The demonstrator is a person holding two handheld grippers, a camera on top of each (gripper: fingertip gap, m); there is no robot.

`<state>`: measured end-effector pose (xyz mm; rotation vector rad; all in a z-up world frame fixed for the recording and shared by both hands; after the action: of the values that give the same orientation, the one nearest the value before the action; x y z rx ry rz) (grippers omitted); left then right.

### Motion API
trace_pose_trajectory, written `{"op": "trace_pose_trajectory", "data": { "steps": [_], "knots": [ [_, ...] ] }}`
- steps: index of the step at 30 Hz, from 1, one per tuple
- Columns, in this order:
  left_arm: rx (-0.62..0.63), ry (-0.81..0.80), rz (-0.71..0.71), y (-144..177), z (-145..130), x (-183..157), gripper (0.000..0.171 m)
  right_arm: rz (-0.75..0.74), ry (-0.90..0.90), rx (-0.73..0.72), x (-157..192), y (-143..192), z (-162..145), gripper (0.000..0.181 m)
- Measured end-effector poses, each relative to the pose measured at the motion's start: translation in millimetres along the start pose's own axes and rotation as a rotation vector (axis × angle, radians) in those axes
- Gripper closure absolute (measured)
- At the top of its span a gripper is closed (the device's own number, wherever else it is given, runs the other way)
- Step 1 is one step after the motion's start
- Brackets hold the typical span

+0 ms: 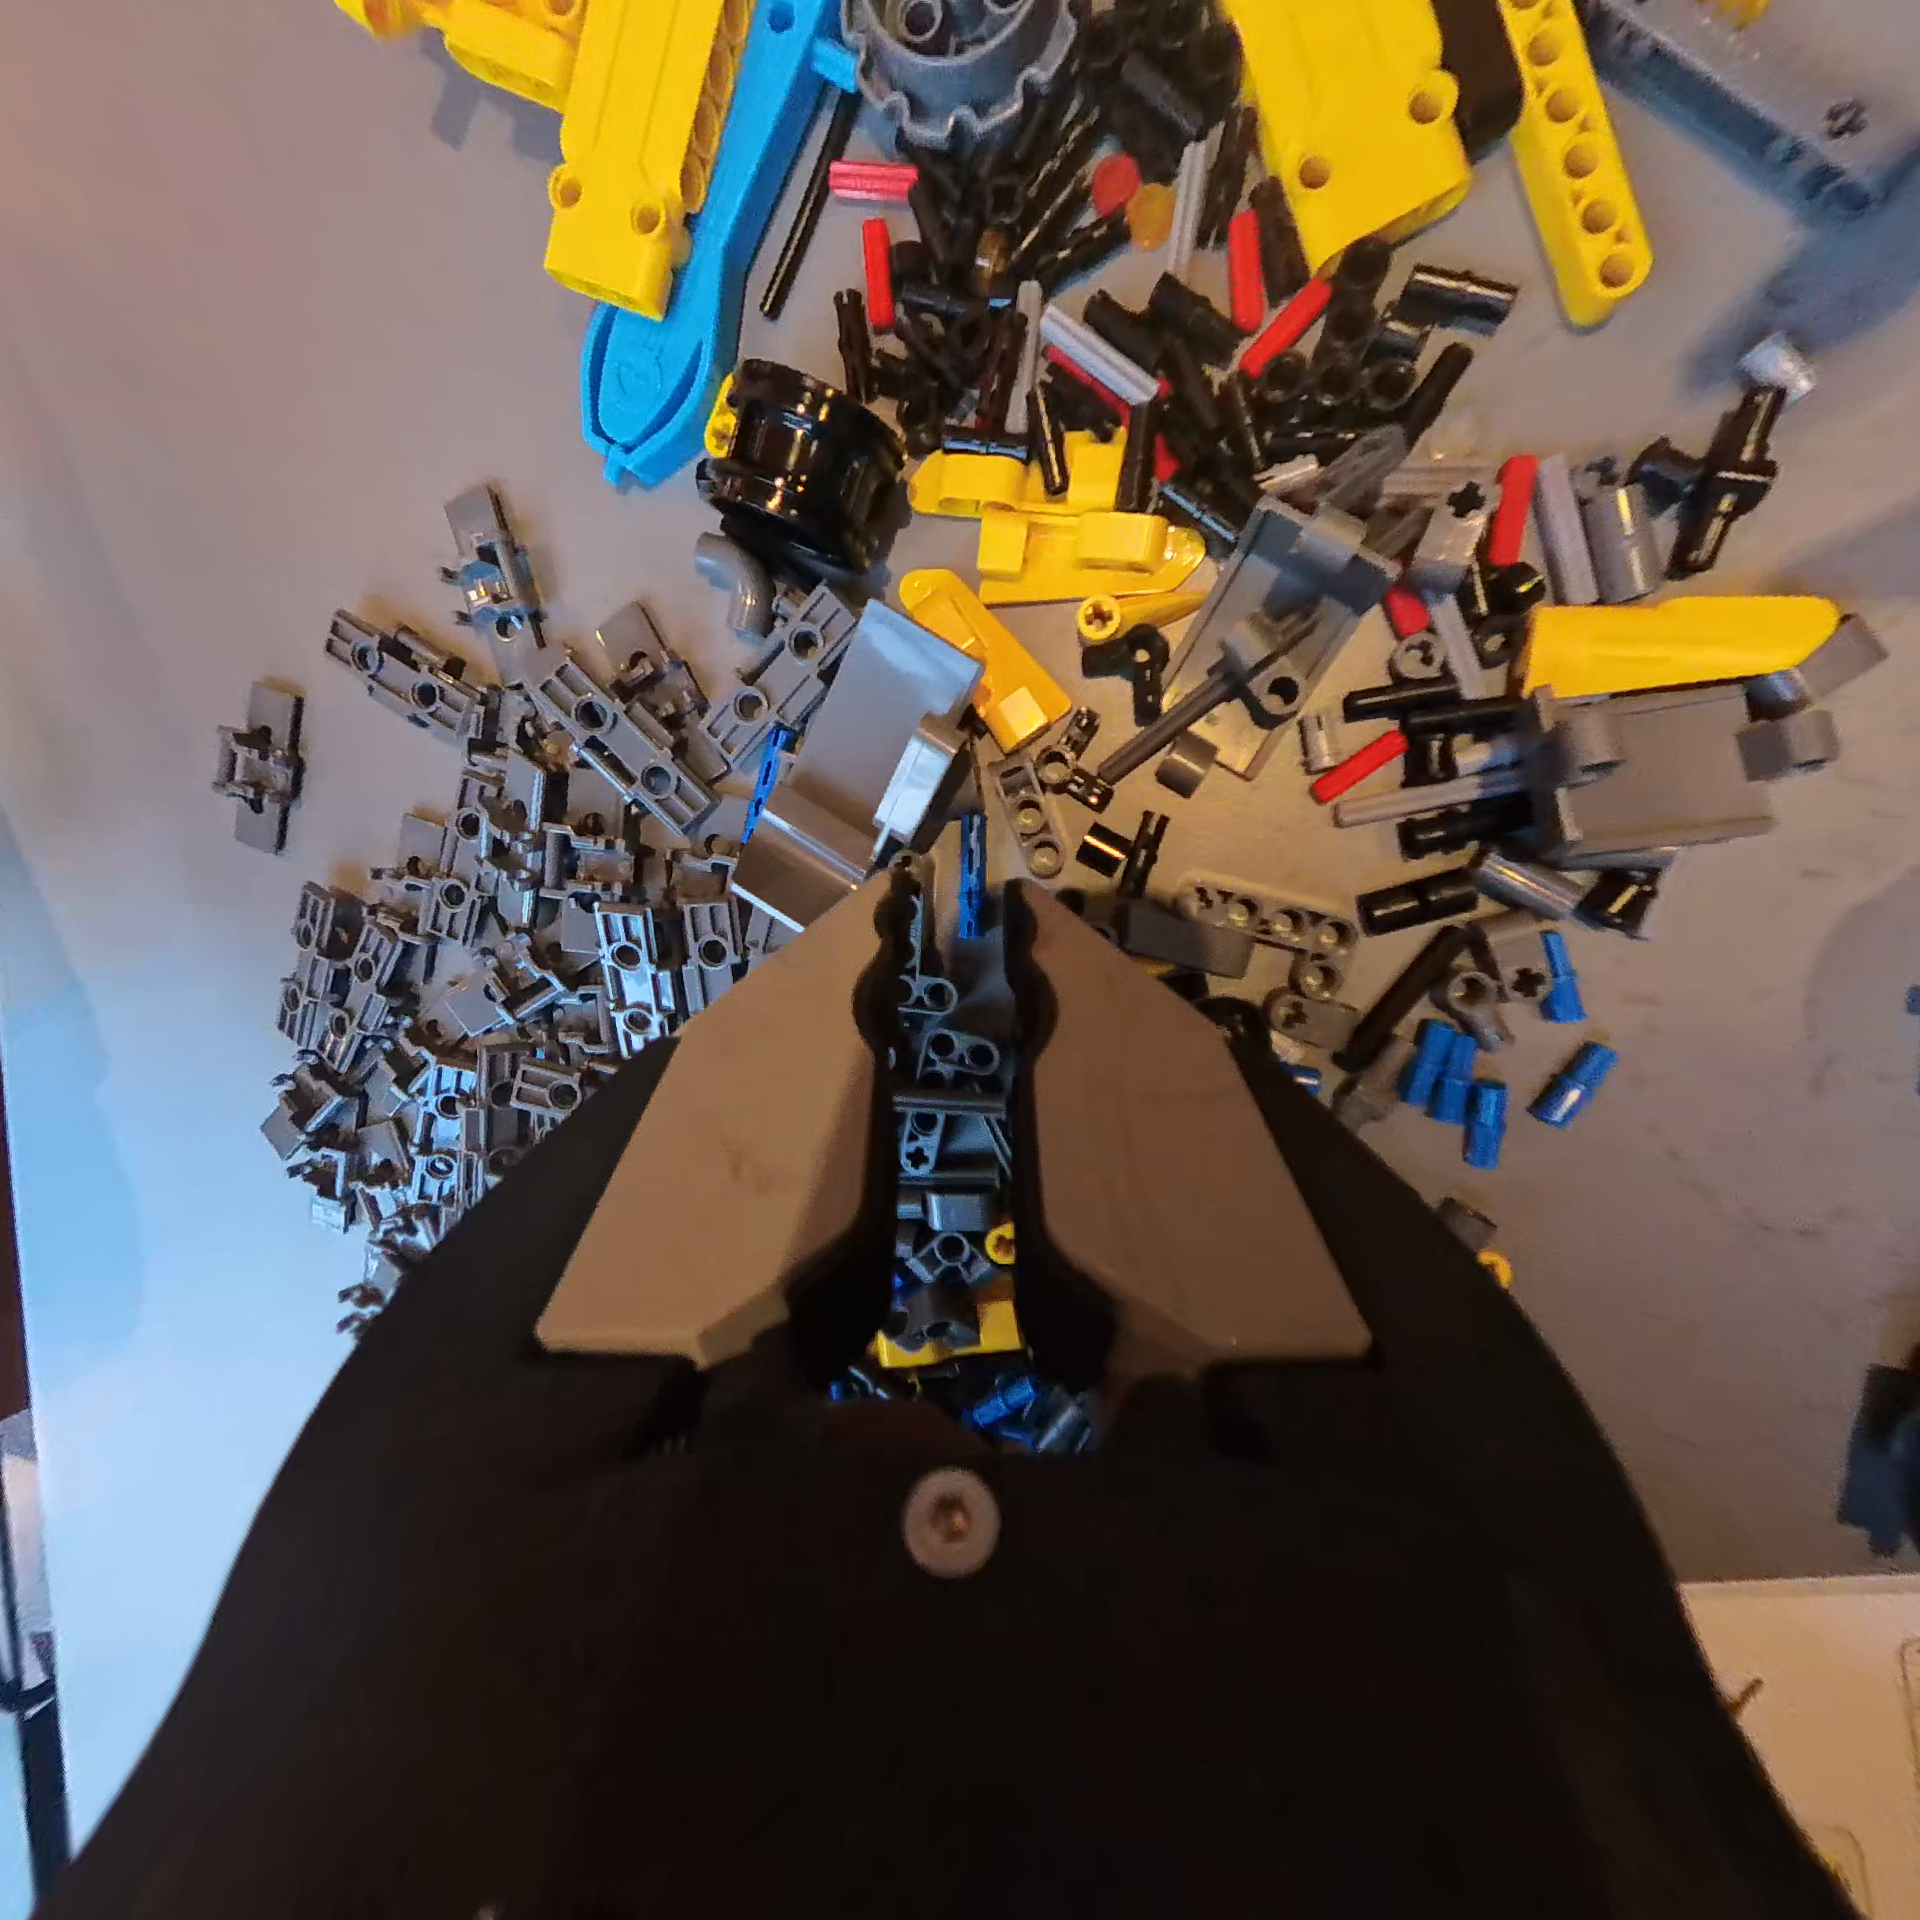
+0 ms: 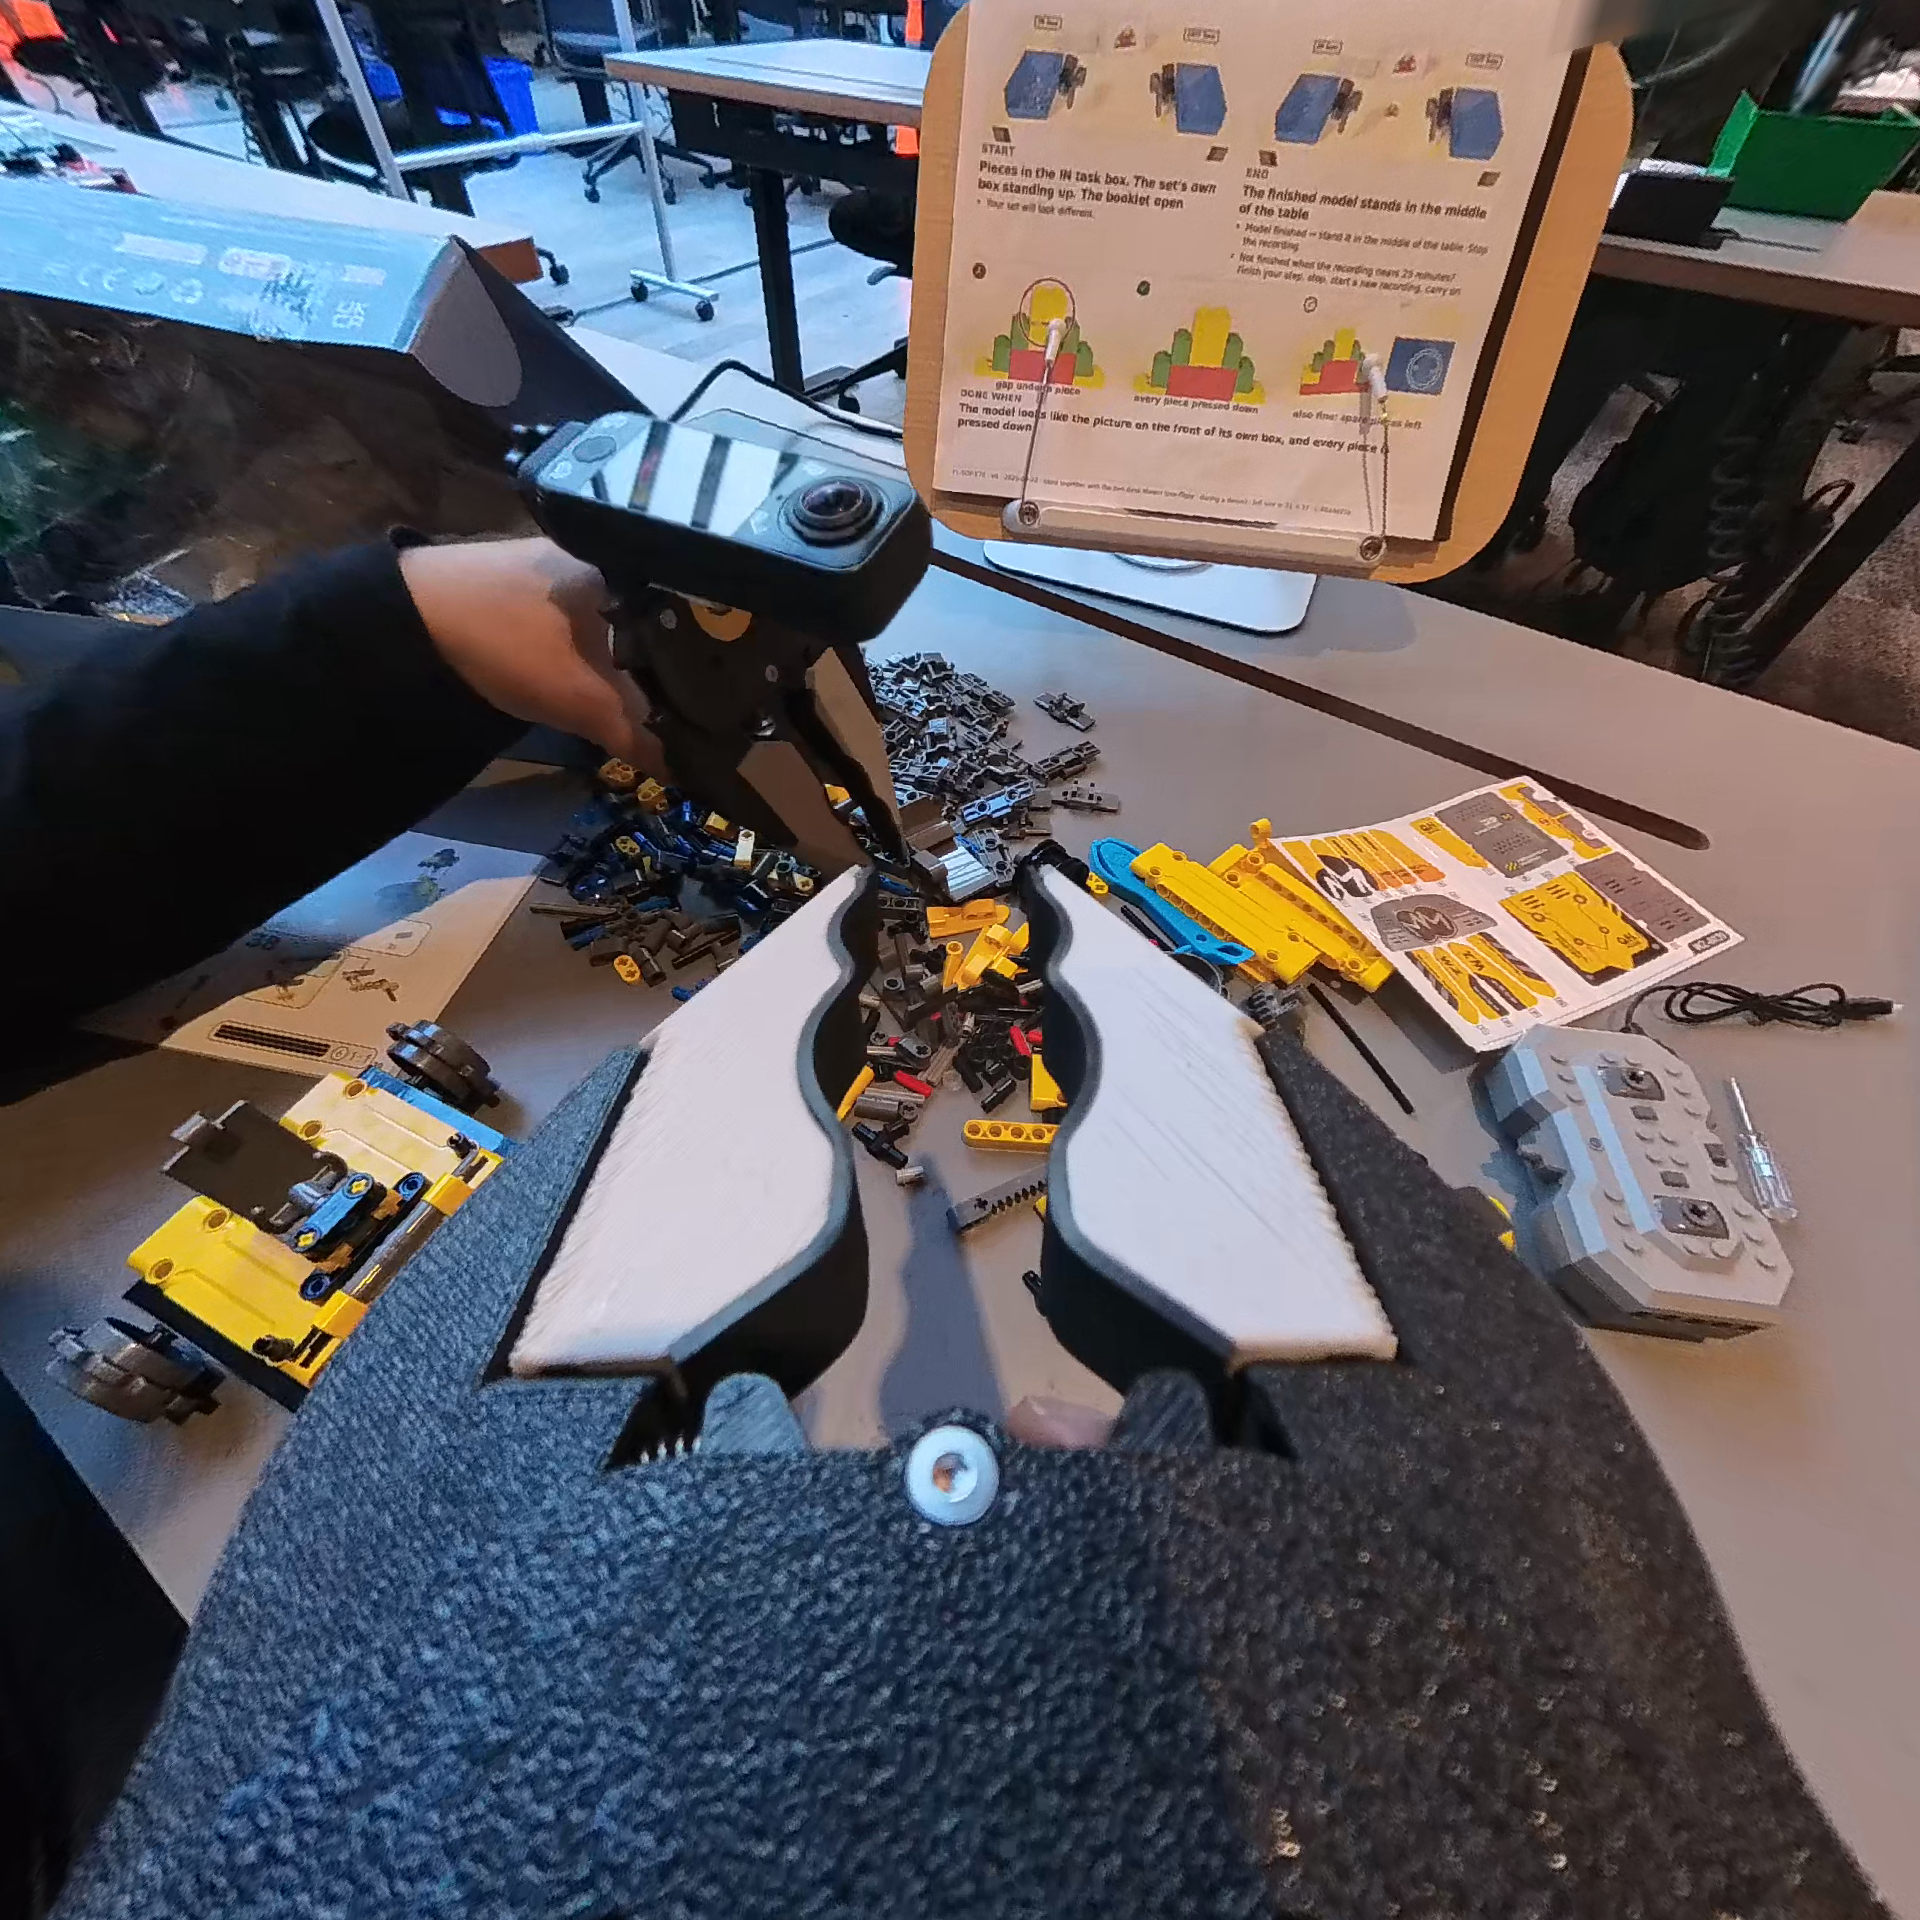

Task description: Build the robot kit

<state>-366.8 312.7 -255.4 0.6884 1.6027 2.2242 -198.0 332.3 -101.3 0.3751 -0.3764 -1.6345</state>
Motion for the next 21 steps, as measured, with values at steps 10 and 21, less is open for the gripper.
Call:
{"op": "trace_pose_trajectory", "data": {
  "steps": [10, 21],
  "knots": [
    [-0.012, -0.086, 0.007, 0.7, -6.3, -3.0, 0.157, -0.001, 0.000, -0.004, -0.2, 1.5, 0.8, 0.153],
    [-0.055, -0.149, 0.019, 3.7, -0.8, -7.0, 0.155, -0.002, 0.006, -0.003, 0.1, 2.1, 0.7, 0.153]
  ]
}}
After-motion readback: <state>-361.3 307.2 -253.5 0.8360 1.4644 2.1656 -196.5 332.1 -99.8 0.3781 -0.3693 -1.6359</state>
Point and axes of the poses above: each gripper's, where its closed fingertips meet, y back along the fingers, z out of its top, x = y × z across the jaws, the point moved 2 cm from there along y, back along the fingers, and after that the axes turned 8 degrees about x, right-handed, at the moved point
